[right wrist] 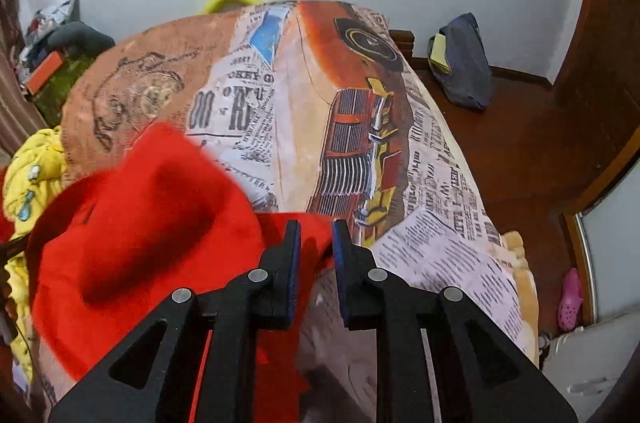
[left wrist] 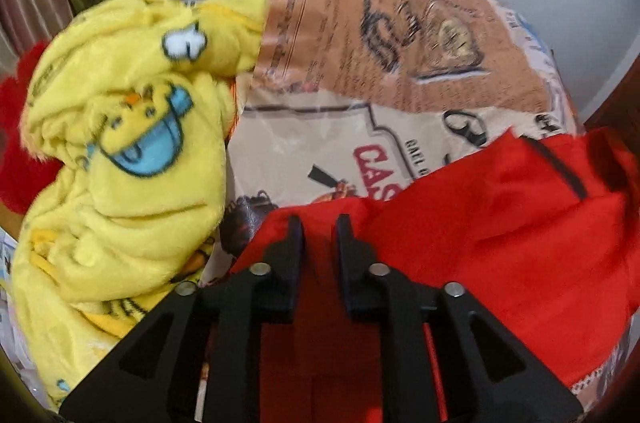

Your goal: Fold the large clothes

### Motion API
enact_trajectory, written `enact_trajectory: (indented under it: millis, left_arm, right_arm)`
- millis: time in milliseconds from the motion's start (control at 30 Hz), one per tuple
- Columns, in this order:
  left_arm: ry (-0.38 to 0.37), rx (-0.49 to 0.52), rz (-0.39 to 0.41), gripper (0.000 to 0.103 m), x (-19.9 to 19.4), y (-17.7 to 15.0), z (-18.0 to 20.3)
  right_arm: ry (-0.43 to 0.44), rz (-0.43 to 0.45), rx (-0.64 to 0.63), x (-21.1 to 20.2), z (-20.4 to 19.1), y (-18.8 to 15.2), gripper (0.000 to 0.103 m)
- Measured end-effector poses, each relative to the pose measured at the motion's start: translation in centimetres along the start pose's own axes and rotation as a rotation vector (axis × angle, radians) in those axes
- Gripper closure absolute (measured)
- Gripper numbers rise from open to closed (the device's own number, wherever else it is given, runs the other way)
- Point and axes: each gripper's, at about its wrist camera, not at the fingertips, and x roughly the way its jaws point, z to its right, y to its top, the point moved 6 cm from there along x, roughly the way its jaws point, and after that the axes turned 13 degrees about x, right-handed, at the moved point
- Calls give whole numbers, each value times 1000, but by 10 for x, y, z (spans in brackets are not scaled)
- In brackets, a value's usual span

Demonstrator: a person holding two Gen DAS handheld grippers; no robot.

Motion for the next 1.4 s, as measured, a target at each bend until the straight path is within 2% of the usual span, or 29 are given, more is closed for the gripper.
enact_trajectory:
  millis: [33, 100, 200, 267, 367, 500, 533, 633, 700, 833, 933, 1000, 1067, 1133, 1167, 1267, 1400]
  left_arm:
    - [9, 6, 14, 70, -9, 3, 0]
    - [21, 23, 82, 50, -35, 13, 2]
    - [30, 45, 170, 45, -73, 24, 4]
    - [30, 71, 187, 44, -86, 27, 8]
    - [28, 127, 170, 40, -94, 22, 19]
    - [-21, 194, 88, 40, -77, -2, 43]
    - [-30, 205, 66, 40, -71, -9, 49]
    - [-87, 222, 15, 40, -53, -29, 69]
    - [-144, 222, -10, 40, -41, -40, 85]
    - [-200, 209, -3, 40, -34, -45, 110]
    - [-228, 225, 1, 40, -28, -46, 128]
    - [-210, 250, 5, 35, -24, -48, 135]
    - [-183, 273, 17, 28, -19, -51, 135]
    - [-166, 280, 31, 19, -17, -55, 130]
    - [-165, 273, 35, 15, -16, -58, 124]
    - [-211, 229, 25, 15, -14, -66, 107]
    - [-219, 171, 27, 15, -18, -77, 82]
  right_arm:
    - [7, 1, -5, -2, -2, -2, 88]
    - [29, -3, -25, -10, -9, -9, 88]
    - [52, -14, -70, -14, -24, -22, 87]
    - [59, -16, -108, -17, -36, -30, 81]
    - [85, -7, -150, -20, -54, -41, 74]
    - [141, -16, -202, -19, -86, -54, 71]
    - [153, -17, -214, -17, -96, -57, 68]
    - [167, -17, -251, -9, -120, -67, 58]
    - [178, -33, -279, -2, -135, -76, 58]
    - [189, -79, -353, 16, -164, -98, 58]
    - [166, -101, -407, 28, -176, -115, 55]
    - [116, -85, -436, 36, -176, -121, 50]
    - [88, -45, -449, 36, -172, -122, 35]
    - [76, -31, -435, 36, -163, -118, 25]
    - [73, -37, -417, 36, -156, -116, 25]
    - [51, -55, -367, 38, -132, -113, 25]
    - [50, -52, -282, 33, -102, -108, 25]
